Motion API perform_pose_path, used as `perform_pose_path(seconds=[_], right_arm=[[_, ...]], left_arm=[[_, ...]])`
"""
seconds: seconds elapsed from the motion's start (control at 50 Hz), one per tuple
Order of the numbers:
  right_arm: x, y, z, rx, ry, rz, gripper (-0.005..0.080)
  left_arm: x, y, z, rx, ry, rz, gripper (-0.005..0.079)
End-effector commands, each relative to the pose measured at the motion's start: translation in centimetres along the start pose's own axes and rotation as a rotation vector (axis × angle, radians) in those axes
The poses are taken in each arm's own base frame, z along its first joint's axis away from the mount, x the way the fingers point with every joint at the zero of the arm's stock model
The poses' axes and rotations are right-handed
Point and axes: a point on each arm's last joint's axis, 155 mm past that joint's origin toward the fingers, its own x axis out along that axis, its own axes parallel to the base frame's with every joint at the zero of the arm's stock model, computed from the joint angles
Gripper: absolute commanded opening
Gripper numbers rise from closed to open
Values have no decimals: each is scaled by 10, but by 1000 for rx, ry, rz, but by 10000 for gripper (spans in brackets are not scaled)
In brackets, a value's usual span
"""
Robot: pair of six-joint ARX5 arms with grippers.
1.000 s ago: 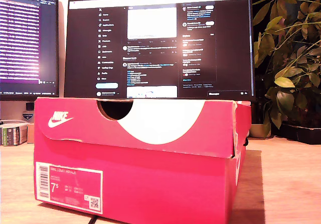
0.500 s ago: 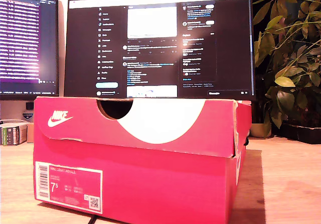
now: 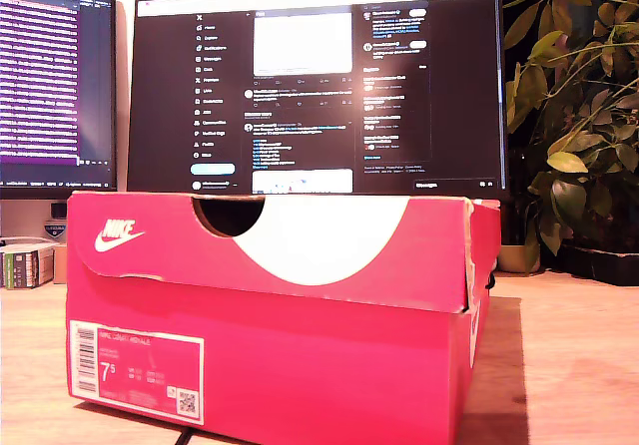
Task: Close the red shoebox by pushing the lid with your left arm and holding the box in place with your right arm
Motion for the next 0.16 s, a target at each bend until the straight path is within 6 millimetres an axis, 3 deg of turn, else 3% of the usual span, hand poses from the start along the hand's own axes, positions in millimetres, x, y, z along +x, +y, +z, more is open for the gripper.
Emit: perform_pose_path(seconds=[0.0, 0.14], right_arm=[[2, 0, -7, -1, 14, 2, -12], [2, 0, -7, -1, 14, 2, -12]], left_arm=[[3, 2, -11, 6, 23, 5, -19], [3, 2, -11, 6, 23, 5, -19]])
